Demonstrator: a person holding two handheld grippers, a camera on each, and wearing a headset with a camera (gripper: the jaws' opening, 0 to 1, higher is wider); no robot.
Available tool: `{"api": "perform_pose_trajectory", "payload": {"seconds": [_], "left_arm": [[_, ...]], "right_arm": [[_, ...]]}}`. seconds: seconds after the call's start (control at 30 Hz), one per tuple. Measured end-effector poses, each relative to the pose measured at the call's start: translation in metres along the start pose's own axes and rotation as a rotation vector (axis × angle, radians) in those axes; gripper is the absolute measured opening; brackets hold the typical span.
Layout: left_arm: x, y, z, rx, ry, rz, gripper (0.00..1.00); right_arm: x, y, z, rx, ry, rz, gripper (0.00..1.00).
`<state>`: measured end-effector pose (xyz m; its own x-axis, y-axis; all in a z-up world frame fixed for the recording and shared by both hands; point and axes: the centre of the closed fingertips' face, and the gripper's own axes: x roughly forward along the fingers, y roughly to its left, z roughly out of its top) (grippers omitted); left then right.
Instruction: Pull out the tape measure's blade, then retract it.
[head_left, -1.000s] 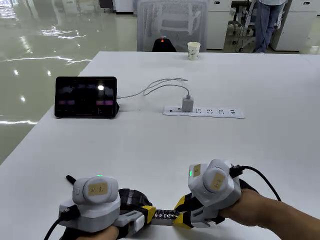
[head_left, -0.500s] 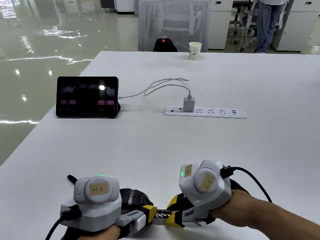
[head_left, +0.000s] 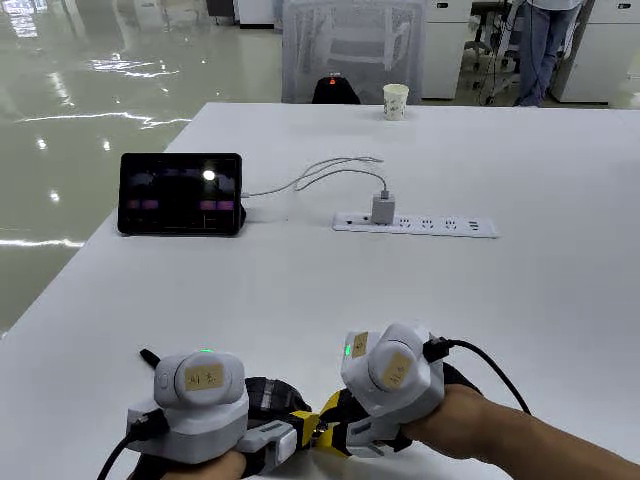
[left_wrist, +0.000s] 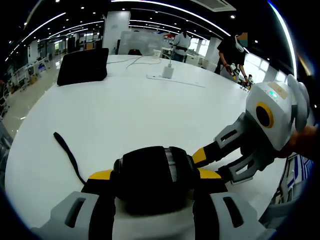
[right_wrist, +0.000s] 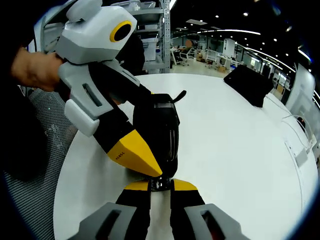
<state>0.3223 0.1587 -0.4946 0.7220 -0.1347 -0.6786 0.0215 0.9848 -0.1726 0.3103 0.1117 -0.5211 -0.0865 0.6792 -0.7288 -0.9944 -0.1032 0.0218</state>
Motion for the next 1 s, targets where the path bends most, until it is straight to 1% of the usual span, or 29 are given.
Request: {"api": "perform_pose_trajectory", "payload": {"seconds": [0.03,0.17,0.6,0.9,1.0], "left_arm": [[0.0,0.0,-0.0001,0.004,0.001,0.001,0.58],[0.0001,0.0001,0.0001,-0.001,0.0,0.003,0.58],[0.0006,-0.0001,0.0004,-0.008,-0.004,0.012,0.6],[0.0005,-0.0005,0.0003,-0.019,-0.002,0.013,0.61],[-0.0002,-0.0006,0.0002,-0.021,0.0,0.008,0.6]], "right_arm": [[-0.0004,-0.0001,-0.0003,-0.012,0.007,0.001,0.11],[-0.0008,-0.0004,-0.0001,-0.009,0.0,-0.001,0.11],[-0.0003,-0.0011,-0.0002,-0.02,0.008,-0.004,0.12],[-0.0029,-0.0014,-0.0039,-0.002,0.015,-0.009,0.13],[-0.0062,-0.0036,-0.0061,0.013,0.014,-0.026,0.15]]}}
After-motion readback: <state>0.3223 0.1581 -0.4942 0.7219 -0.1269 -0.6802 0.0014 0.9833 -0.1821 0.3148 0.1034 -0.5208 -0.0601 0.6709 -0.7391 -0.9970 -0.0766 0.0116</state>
